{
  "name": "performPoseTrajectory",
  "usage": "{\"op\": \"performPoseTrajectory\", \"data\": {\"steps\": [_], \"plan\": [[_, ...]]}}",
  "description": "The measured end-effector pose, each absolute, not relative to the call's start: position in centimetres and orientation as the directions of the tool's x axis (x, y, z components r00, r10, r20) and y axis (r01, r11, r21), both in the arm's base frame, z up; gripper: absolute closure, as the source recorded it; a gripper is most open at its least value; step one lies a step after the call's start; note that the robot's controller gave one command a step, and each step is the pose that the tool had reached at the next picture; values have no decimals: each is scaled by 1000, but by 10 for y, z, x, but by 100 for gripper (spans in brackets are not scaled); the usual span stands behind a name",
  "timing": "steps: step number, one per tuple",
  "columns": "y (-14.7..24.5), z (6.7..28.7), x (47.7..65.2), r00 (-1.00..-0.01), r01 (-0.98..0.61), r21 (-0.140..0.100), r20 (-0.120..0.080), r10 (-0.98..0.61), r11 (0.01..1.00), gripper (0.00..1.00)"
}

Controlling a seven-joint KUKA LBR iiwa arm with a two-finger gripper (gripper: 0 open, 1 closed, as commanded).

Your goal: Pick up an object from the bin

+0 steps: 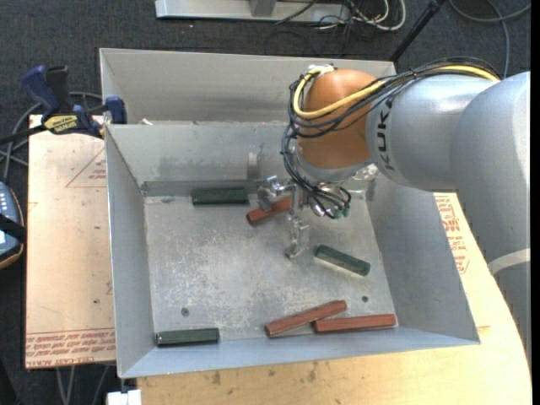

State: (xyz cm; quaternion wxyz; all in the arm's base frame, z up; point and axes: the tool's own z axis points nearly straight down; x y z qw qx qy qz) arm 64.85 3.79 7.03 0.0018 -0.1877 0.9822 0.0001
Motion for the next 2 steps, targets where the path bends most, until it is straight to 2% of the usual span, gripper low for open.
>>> {"op": "performPoseTrajectory", "data": {"steps": [1,2], "plan": [[41,73,649,-928,-372,0,-5,-372,928,100],[59,201,637,-926,-377,-2,-11,-377,926,100]]}}
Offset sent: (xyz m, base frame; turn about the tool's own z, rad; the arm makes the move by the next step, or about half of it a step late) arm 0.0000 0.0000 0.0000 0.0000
